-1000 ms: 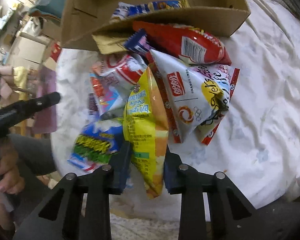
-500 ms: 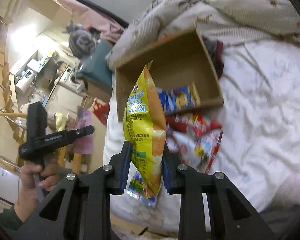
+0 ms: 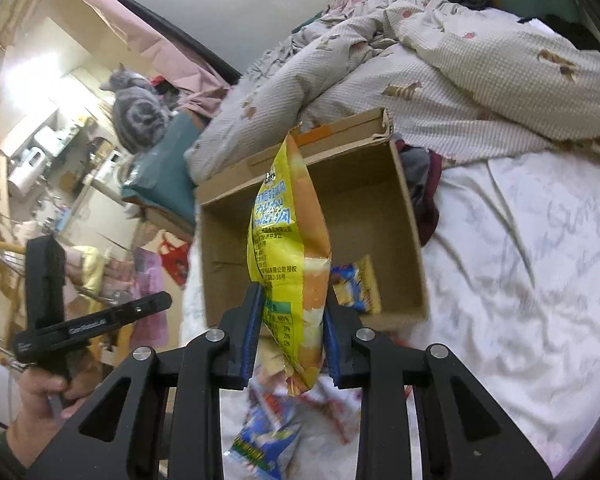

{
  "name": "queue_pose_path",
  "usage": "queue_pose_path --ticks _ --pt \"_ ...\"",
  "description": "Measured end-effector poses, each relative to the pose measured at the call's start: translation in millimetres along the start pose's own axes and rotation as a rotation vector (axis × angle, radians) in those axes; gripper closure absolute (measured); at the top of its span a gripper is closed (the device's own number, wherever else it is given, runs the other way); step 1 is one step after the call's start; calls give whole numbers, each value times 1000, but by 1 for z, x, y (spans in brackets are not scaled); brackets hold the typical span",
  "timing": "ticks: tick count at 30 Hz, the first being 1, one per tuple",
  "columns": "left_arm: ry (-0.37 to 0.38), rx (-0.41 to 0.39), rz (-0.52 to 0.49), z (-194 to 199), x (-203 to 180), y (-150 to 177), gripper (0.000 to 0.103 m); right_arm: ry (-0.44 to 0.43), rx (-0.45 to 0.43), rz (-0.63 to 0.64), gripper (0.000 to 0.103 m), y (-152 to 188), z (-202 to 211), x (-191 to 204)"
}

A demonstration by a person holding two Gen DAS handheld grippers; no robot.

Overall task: Organize snacks
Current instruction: 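Lower both snacks into the box and open both tools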

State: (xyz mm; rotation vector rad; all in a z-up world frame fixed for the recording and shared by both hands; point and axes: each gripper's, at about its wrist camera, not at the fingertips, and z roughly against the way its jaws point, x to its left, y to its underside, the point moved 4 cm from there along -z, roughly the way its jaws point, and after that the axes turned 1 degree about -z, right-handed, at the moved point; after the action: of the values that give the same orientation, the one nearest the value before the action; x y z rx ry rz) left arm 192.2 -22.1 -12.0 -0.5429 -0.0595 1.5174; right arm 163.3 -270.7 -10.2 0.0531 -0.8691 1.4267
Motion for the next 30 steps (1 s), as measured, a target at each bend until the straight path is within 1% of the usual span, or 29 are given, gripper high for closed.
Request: queue_pose_path --ticks 3,5,8,10,12,13,14,16,17,21,27,30 --pt "78 3 32 -22 2 -9 84 46 15 16 74 -7 -24 -6" --pt "86 4 33 -35 4 -11 84 49 20 12 74 -9 -36 -12" --pt "61 13 22 -58 9 -10 84 66 32 -8 74 -7 -54 -27" --pt "34 15 21 -70 14 -7 84 98 49 -10 74 -1 -64 -37" --pt "19 40 43 -82 17 -5 83 130 71 -13 74 3 -73 -45" --pt "17 43 44 -84 18 -4 83 142 78 -14 74 5 -77 -47" --pt "-4 42 28 -86 17 -3 83 153 83 -10 74 5 -80 -48" --pt "-64 33 -12 -89 15 -3 83 195 90 31 74 5 -87 -47" --pt "-76 28 -24 -89 13 -3 83 218 94 54 74 5 -91 -46" --pt "-101 8 -75 -92 7 -2 81 260 112 95 74 4 -102 -45" --pt "-115 -6 -87 -90 4 -5 80 305 121 128 74 6 -105 -47" --pt "-135 -20 -105 -90 2 -6 79 306 130 130 74 6 -107 -47"
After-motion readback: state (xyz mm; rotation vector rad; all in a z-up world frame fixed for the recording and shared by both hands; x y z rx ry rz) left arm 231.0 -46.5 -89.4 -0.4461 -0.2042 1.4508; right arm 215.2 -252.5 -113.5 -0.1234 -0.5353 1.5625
